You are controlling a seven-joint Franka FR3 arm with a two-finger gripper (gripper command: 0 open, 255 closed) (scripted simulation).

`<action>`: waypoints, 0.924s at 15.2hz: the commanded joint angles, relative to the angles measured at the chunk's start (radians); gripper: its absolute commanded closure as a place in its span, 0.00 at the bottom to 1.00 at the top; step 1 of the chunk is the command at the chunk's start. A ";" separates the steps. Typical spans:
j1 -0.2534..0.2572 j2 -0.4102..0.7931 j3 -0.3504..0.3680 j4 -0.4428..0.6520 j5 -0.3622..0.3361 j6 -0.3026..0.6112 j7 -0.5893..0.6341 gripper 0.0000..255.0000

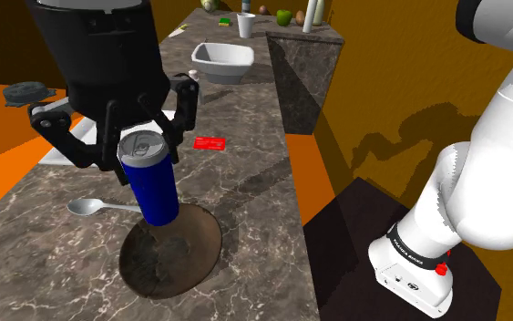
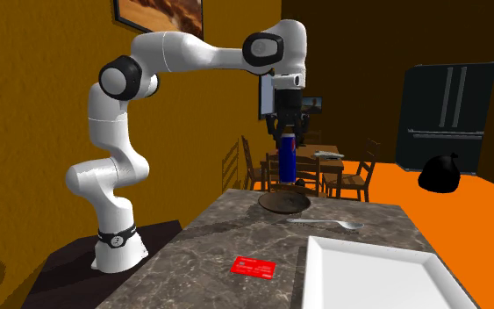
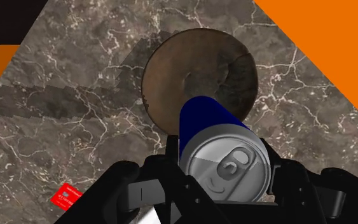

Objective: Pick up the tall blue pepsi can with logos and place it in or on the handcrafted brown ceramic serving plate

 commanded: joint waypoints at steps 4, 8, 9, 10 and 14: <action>-0.009 -0.015 -0.003 -0.085 0.009 0.074 -0.003 1.00; -0.015 -0.023 -0.005 -0.148 0.013 0.130 -0.004 1.00; -0.016 -0.024 -0.005 -0.162 0.014 0.144 -0.004 1.00; -0.017 -0.025 -0.006 -0.177 0.014 0.158 -0.004 1.00; -0.017 -0.026 -0.006 -0.192 0.015 0.172 -0.004 1.00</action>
